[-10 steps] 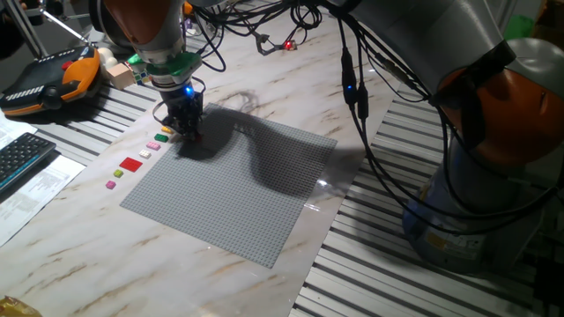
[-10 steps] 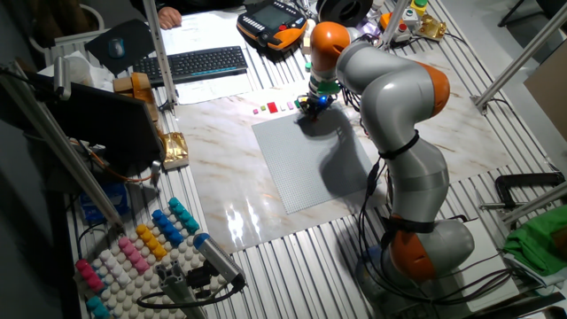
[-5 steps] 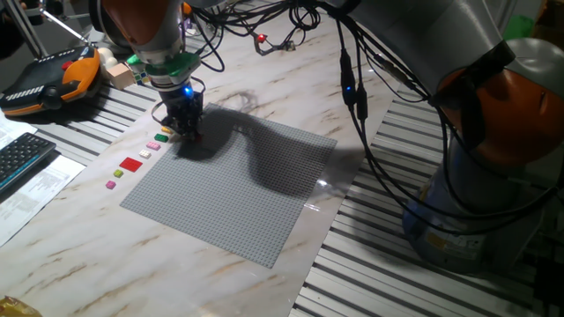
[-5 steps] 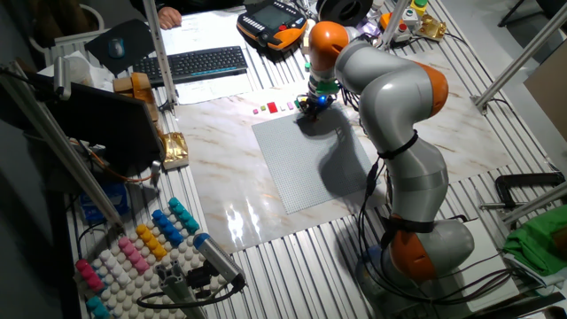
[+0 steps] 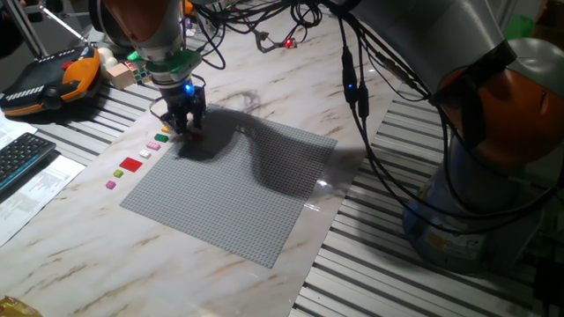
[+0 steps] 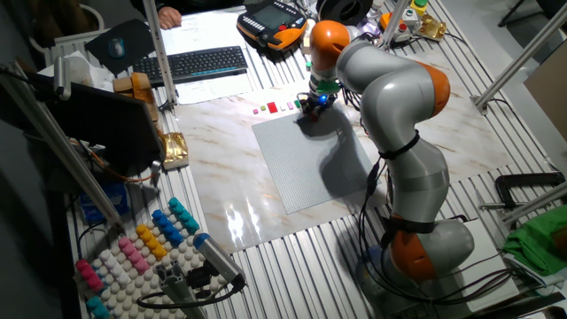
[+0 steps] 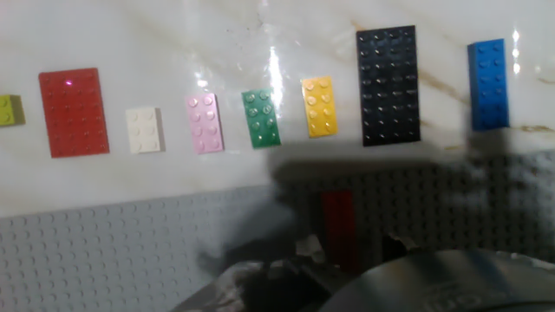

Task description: Build with small Lego blocks

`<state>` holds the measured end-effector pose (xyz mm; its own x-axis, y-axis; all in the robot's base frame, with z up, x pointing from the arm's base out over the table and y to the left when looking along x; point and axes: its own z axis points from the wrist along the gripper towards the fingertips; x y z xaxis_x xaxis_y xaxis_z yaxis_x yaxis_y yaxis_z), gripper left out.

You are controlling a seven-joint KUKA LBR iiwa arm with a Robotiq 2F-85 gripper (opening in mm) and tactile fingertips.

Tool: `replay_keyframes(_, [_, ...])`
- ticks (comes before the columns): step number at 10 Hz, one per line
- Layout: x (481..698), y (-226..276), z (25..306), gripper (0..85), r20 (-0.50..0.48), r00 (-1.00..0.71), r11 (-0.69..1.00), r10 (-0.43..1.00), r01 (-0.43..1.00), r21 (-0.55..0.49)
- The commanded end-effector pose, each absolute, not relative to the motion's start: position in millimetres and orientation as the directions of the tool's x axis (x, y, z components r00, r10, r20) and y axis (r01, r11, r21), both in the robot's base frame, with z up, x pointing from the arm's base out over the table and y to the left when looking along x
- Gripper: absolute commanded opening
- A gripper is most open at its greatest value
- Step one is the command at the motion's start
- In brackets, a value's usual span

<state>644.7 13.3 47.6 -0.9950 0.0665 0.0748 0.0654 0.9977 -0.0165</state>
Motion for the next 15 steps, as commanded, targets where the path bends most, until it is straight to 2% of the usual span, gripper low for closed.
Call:
replay_keyframes(1, [641.8,11.1,55.5,33.0,0.078,-0.995,0.998,0.055,0.053,-0.026])
replay_keyframes(2, [639.2,6.7,64.4,23.0,0.079,-0.996,0.999,0.040,0.038,-0.035])
replay_keyframes(3, [638.2,1.1,73.8,6.7,0.091,-0.996,0.999,0.018,0.015,-0.034])
replay_keyframes(4, [635.4,-5.3,83.4,0.7,0.090,-0.996,1.000,-0.006,-0.008,-0.026])
replay_keyframes(9, [613.1,-35.5,122.8,0.7,0.057,-0.997,0.998,-0.042,-0.045,-0.050])
replay_keyframes(15, [613.4,-44.2,130.3,0.7,0.059,-0.997,0.999,-0.048,-0.050,-0.020])
